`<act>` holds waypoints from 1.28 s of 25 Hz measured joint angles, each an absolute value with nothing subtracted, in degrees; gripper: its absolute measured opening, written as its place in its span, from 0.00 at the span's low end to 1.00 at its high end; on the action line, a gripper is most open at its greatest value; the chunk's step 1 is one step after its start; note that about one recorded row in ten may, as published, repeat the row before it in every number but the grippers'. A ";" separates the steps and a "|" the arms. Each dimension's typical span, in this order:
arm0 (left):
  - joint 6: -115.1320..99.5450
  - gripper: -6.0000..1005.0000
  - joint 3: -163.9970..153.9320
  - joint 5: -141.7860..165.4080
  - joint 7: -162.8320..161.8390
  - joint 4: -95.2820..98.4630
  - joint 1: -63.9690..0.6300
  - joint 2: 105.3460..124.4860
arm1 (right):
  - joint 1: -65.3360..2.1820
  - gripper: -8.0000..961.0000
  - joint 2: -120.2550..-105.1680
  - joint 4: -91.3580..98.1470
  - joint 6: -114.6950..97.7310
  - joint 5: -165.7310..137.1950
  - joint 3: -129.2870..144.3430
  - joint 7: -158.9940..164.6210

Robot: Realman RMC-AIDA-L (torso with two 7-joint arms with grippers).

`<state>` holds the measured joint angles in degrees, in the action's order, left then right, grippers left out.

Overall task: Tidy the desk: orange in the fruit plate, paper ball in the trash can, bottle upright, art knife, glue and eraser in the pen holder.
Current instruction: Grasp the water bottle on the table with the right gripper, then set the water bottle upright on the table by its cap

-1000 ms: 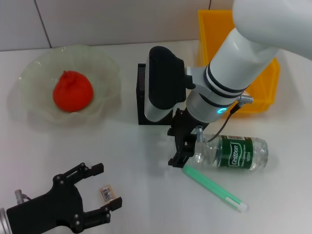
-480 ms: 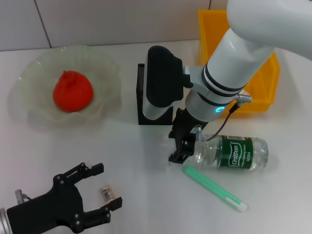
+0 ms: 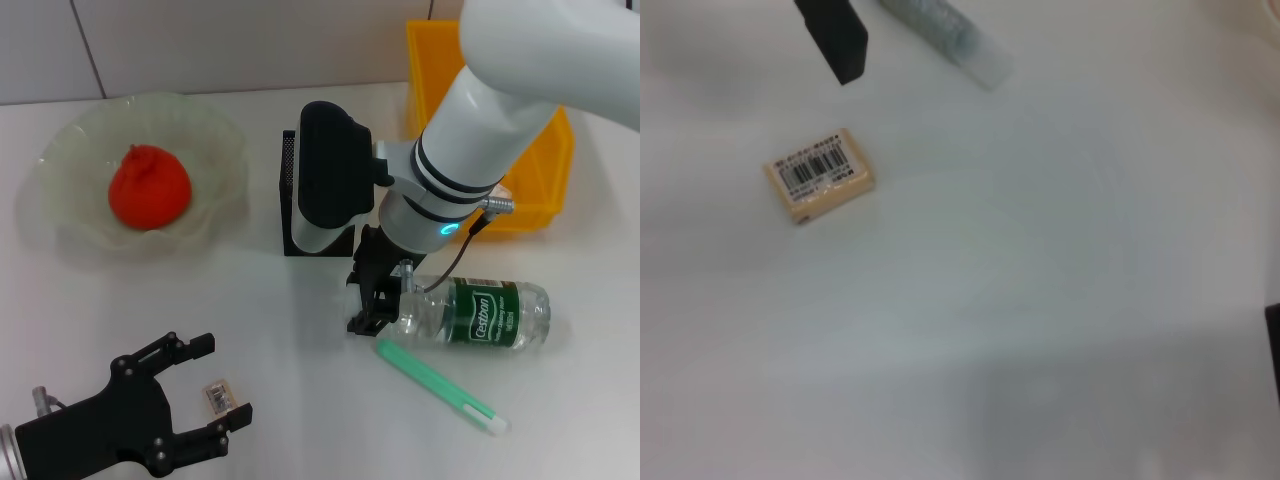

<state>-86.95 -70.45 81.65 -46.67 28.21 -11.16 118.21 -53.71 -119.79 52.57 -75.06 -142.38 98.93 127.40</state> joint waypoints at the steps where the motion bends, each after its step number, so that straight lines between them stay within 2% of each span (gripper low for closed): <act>1: -86.96 0.84 -70.41 81.65 -46.66 28.21 -11.16 118.21 | -53.87 0.63 -119.80 52.29 -74.75 -142.38 99.24 127.43; 7: -87.00 0.84 -70.31 81.65 -46.66 28.21 -11.16 118.21 | -54.49 0.62 -119.86 52.03 -74.45 -142.26 99.55 127.98; 10: -87.02 0.84 -70.32 81.65 -46.50 28.21 -11.08 118.21 | -54.62 0.47 -119.88 52.03 -74.40 -142.23 99.34 128.15; 18: -87.69 0.84 -70.14 81.64 -46.05 28.21 -10.80 118.23 | -54.31 0.46 -119.58 55.24 -78.12 -140.39 98.18 129.34; 32: -90.20 0.83 -68.64 81.19 -44.30 28.25 -8.75 118.09 | -49.86 0.46 -119.26 69.11 -88.16 -145.85 90.10 133.10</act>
